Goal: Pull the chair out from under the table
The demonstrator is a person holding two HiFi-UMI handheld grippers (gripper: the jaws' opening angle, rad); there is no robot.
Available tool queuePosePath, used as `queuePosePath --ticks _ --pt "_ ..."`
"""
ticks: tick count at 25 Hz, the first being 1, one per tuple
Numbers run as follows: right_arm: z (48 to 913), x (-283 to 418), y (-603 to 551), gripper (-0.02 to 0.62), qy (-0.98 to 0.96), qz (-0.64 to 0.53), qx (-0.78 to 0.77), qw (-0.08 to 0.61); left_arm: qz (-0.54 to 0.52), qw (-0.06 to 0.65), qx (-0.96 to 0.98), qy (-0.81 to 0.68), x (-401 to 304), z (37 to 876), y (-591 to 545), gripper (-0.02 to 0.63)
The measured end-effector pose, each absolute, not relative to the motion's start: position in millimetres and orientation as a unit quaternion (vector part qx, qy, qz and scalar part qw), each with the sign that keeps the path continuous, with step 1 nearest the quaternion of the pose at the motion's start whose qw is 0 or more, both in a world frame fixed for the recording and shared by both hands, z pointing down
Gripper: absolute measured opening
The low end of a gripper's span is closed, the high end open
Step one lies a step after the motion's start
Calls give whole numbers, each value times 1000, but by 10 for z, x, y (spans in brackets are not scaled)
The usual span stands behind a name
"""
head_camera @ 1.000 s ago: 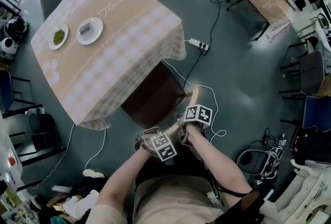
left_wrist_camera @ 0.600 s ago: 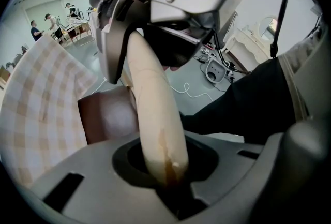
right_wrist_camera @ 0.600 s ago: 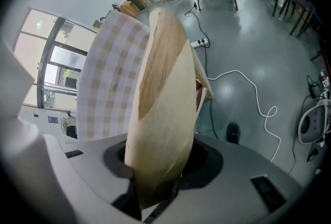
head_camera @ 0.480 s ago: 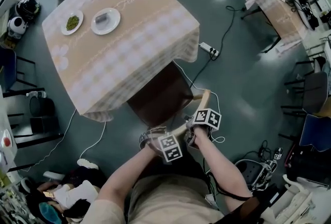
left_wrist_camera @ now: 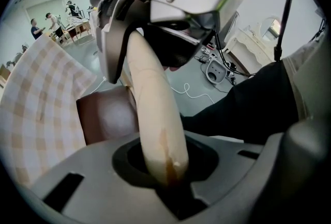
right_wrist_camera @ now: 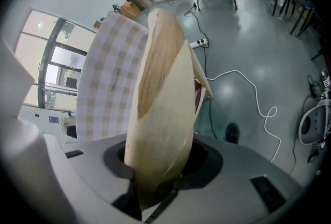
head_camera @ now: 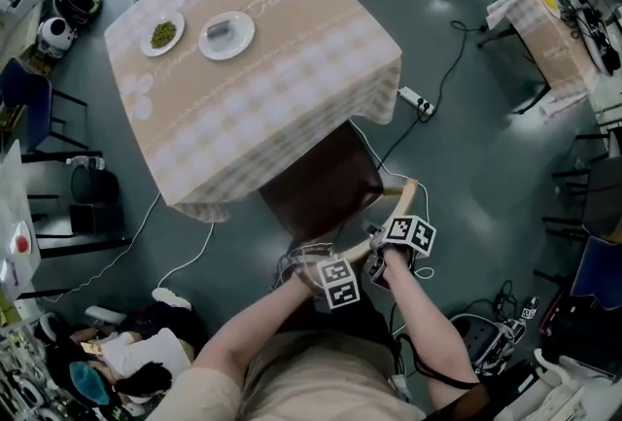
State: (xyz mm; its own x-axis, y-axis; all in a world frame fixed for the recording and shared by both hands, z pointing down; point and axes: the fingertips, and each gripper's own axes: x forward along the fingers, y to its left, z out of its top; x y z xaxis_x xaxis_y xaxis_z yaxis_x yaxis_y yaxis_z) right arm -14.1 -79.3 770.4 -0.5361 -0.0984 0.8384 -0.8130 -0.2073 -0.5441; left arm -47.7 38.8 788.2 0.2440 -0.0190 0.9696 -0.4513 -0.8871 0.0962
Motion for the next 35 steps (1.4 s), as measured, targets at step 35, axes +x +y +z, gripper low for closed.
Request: queuePosePath --ticks 35 --pt "7804 11 -739 176 -594 663 371 264 615 193 743 -178 -327 7982 498 84"
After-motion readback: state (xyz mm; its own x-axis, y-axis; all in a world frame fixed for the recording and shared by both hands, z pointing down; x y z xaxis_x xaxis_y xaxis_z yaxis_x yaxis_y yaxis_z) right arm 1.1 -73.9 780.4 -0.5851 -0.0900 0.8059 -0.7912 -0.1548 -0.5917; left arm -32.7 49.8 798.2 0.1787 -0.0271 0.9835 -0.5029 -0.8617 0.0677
